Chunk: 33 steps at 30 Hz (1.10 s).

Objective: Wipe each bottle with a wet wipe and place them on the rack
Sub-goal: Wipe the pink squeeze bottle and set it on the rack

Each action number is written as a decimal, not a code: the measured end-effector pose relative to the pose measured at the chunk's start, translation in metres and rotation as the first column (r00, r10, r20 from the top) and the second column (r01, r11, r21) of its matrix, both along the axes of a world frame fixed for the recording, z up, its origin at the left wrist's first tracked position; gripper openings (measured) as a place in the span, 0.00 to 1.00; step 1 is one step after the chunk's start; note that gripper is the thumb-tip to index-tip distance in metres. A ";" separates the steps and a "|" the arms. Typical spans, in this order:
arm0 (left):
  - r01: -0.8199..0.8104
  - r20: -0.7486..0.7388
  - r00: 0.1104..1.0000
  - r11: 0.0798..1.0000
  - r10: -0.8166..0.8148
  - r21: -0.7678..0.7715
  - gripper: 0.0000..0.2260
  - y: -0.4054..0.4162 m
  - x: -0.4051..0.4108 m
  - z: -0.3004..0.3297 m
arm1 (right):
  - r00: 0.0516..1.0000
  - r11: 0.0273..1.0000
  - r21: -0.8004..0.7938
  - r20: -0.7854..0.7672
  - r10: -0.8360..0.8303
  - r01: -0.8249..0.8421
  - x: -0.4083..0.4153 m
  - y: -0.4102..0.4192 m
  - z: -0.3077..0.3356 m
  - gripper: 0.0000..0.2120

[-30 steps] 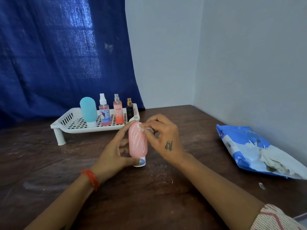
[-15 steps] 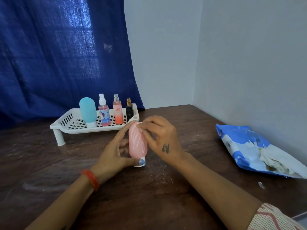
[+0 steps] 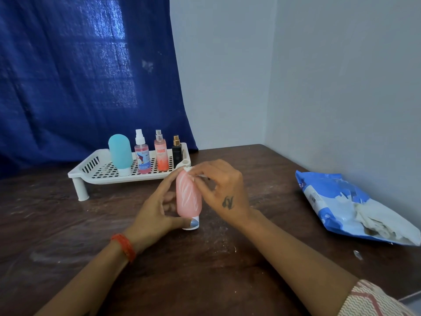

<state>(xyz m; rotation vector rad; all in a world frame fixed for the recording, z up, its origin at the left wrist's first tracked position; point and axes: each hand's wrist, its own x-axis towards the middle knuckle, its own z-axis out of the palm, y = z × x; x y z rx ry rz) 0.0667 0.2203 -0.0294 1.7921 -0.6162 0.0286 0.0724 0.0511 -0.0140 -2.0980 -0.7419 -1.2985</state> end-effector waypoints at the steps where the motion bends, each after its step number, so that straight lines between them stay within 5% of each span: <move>1: 0.007 0.003 1.000 1.000 -0.006 -0.003 0.47 0.000 0.000 0.000 | 1.000 1.000 -0.022 0.007 0.017 -0.017 0.000 -0.003 -0.001 0.10; 9: 0.001 -0.005 1.000 1.000 -0.001 -0.004 0.46 -0.001 -0.002 0.001 | 0.997 0.991 0.106 -0.034 -0.072 0.076 0.007 -0.004 -0.004 0.08; 13: -0.011 0.006 1.000 1.000 0.011 0.006 0.46 -0.002 -0.002 0.000 | 0.999 0.999 0.003 -0.007 -0.035 0.035 0.004 0.000 -0.001 0.14; 17: -0.012 0.005 1.000 1.000 0.012 -0.008 0.46 -0.002 -0.003 0.002 | 1.000 0.995 -0.101 0.015 0.025 -0.023 0.003 -0.007 -0.002 0.10; 25: -0.007 -0.007 1.000 1.000 0.007 0.001 0.46 -0.002 -0.004 0.004 | 0.997 0.998 -0.014 0.035 -0.063 0.063 0.004 -0.005 -0.003 0.07; 33: -0.024 -0.018 1.000 1.000 0.024 0.007 0.46 -0.002 -0.003 0.002 | 0.998 0.984 -0.172 0.043 0.047 -0.039 -0.004 0.004 0.001 0.08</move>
